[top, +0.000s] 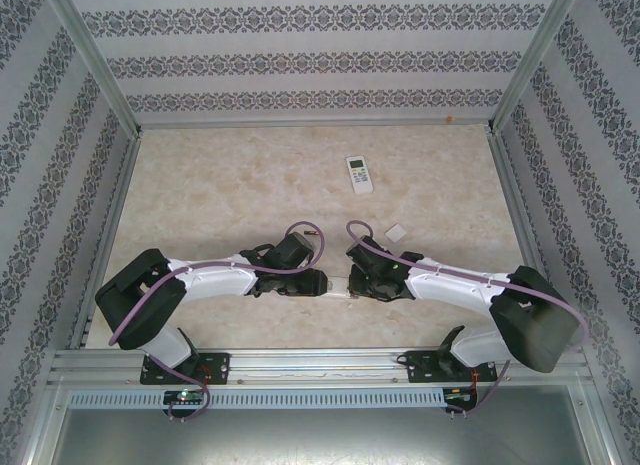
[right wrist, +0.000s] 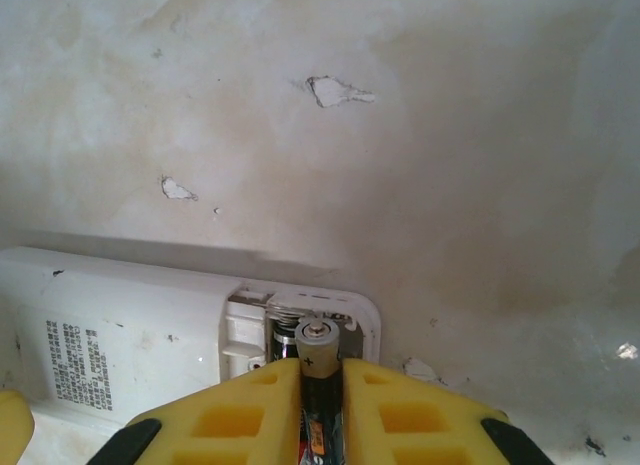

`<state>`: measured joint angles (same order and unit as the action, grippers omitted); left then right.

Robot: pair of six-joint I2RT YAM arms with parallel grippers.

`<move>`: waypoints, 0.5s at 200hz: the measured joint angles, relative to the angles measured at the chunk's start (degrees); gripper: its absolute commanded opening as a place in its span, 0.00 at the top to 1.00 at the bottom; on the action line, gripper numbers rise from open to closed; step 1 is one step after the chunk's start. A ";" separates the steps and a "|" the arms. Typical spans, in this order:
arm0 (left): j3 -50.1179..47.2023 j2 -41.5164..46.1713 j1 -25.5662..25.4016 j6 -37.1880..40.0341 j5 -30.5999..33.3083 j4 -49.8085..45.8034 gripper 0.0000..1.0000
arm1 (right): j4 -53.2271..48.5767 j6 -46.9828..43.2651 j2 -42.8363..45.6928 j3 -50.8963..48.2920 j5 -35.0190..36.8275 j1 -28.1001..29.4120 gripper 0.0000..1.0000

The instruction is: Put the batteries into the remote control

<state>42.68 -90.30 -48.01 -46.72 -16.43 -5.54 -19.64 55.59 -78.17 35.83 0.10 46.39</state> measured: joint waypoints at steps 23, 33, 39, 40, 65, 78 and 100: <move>0.00 0.00 0.00 0.00 0.02 0.00 0.51 | -1.11 -0.02 0.13 0.02 -0.39 0.00 0.74; 0.00 0.00 0.00 0.00 0.13 -0.02 0.51 | -1.73 -0.09 0.48 0.02 -0.39 0.00 0.73; 0.00 0.00 0.00 0.02 0.20 -0.02 0.51 | -2.08 -0.13 0.81 0.07 -0.42 0.00 0.73; 0.00 0.00 0.00 0.02 0.20 -0.02 0.51 | -2.14 -0.15 0.83 0.07 -0.42 0.00 0.73; 0.00 0.02 0.00 0.24 0.42 -0.04 0.51 | -3.34 -0.28 2.23 0.94 -0.39 -0.04 0.72; 0.00 0.11 0.00 0.39 0.61 -0.11 0.51 | -3.34 -0.42 2.78 1.53 -0.39 -0.07 0.72; 0.00 0.81 0.00 1.07 1.20 -0.68 0.51 | -3.30 -0.52 3.04 2.08 -0.39 -0.57 0.74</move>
<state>42.68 -89.49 -48.01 -45.65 -15.22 -6.22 -22.94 55.07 -75.13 37.91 -0.30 45.82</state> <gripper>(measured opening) 0.491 0.273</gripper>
